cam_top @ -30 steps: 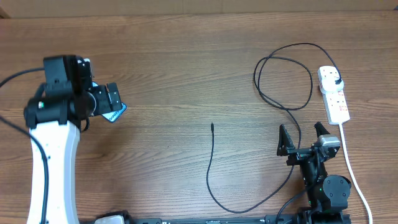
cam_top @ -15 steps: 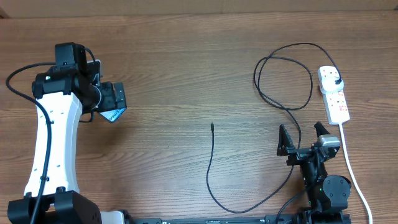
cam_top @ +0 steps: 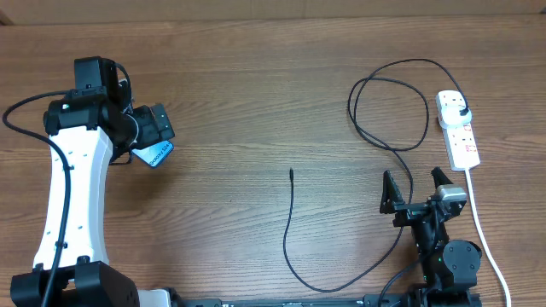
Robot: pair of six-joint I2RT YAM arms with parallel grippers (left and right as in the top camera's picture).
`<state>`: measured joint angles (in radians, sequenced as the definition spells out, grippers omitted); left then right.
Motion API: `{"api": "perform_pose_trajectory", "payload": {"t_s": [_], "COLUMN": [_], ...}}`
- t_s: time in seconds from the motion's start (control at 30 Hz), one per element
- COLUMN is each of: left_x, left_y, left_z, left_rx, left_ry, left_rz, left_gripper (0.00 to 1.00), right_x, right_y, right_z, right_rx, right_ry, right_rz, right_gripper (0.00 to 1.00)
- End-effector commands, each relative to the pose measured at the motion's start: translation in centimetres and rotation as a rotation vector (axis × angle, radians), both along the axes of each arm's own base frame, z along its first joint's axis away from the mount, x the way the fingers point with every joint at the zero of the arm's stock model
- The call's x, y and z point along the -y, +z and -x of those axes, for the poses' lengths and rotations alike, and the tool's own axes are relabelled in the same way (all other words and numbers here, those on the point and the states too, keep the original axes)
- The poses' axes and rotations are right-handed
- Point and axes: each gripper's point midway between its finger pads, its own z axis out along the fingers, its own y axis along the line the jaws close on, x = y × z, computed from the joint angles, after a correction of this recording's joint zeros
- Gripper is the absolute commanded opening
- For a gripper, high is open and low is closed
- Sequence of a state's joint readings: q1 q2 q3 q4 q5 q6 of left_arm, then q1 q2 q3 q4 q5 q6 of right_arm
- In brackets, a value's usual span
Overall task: Plug charger to phone and switch on socket
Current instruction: 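Lower the left gripper and close it on the phone's bottom edge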
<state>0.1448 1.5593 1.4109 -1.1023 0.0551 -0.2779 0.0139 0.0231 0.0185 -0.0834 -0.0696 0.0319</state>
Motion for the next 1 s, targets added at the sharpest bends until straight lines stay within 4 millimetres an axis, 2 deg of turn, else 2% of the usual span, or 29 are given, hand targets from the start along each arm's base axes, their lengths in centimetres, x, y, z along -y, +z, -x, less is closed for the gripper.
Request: {"api": "perform_pose_trajectory", "payload": {"t_s": [0.0, 0.3, 0.47, 0.77, 0.97], "left_x": [-1.4, -2.6, -2.9, -3.2, -3.6], "left_y": [0.7, -0.1, -1.8, -6.1, -6.8], "left_z": [-0.7, -2.1, -3.4, -4.0, -4.7], "left_rx": [0.021, -0.105, -0.204, -0.315, -0.303], "left_ry": [0.142, 0.230, 0.270, 0.280, 0.284], "left_rz": [-0.021, -0.048, -0.039, -0.046, -0.062], "left_gripper": [1.00, 1.00, 1.00, 1.00, 1.00], "right_x": [0.1, 0.1, 0.1, 0.1, 0.1], "right_y": [-0.2, -0.2, -0.2, -0.2, -0.2], "right_z": [0.0, 0.0, 0.0, 0.0, 0.0], "right_rx": [0.003, 0.003, 0.003, 0.003, 0.003], "right_ry": [-0.010, -0.010, -0.010, -0.010, -0.010], "right_rz": [0.004, 0.004, 0.004, 0.004, 0.004], "right_gripper": [1.00, 1.00, 1.00, 1.00, 1.00]}}
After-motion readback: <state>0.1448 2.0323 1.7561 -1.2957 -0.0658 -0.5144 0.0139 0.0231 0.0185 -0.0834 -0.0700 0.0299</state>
